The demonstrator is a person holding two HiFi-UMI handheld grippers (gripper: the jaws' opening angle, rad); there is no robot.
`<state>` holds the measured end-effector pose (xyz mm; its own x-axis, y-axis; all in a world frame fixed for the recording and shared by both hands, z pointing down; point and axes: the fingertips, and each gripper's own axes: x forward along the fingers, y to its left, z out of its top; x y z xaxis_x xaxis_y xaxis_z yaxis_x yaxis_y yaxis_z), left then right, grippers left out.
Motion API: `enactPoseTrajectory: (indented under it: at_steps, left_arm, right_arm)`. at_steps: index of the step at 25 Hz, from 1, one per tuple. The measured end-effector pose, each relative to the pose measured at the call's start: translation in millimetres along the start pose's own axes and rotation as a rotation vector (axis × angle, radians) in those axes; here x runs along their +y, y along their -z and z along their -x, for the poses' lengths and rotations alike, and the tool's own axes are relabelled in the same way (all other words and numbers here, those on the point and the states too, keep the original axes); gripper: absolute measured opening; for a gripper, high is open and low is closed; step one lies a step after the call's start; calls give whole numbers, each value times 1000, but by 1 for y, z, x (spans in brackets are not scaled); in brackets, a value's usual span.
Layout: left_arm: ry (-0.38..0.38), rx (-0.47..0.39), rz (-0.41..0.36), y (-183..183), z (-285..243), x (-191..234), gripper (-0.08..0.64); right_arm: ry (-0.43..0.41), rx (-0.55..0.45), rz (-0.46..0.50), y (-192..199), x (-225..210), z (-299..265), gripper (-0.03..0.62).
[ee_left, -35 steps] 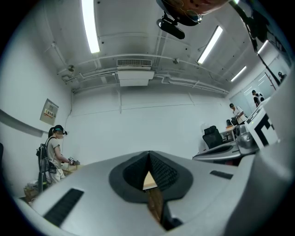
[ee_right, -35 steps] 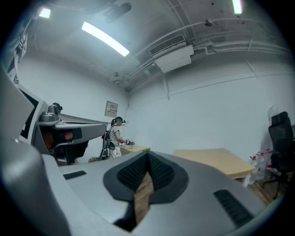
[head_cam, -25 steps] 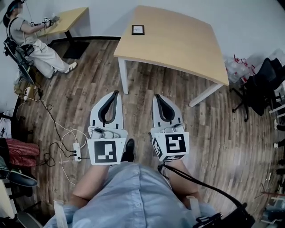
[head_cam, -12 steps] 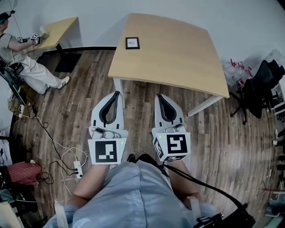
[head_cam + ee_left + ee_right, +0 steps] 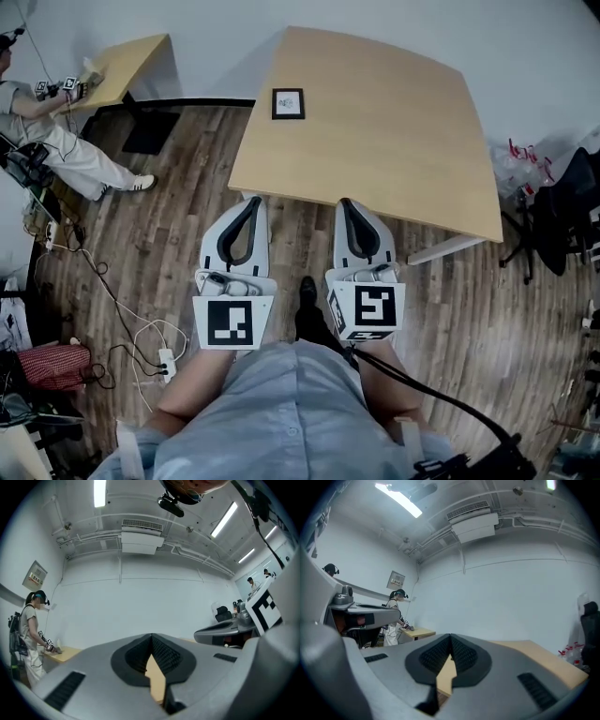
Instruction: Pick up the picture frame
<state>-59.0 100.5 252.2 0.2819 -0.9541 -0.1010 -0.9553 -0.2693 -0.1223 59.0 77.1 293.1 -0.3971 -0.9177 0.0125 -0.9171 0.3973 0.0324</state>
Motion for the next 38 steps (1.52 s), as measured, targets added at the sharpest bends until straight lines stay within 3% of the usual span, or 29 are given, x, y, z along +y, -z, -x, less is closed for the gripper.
enactPoseTrajectory:
  at_steps: [12, 24, 38]
  left_arm:
    - [-83, 20, -36, 1, -94, 19, 0]
    - [-154, 16, -31, 6, -138, 46, 0]
    - [-109, 91, 25, 47, -199, 92, 0]
  right_arm:
    - [-99, -13, -21, -6, -43, -100, 2]
    - [-131, -15, -23, -8, -64, -160, 2]
    - [-88, 77, -32, 22, -71, -233, 2]
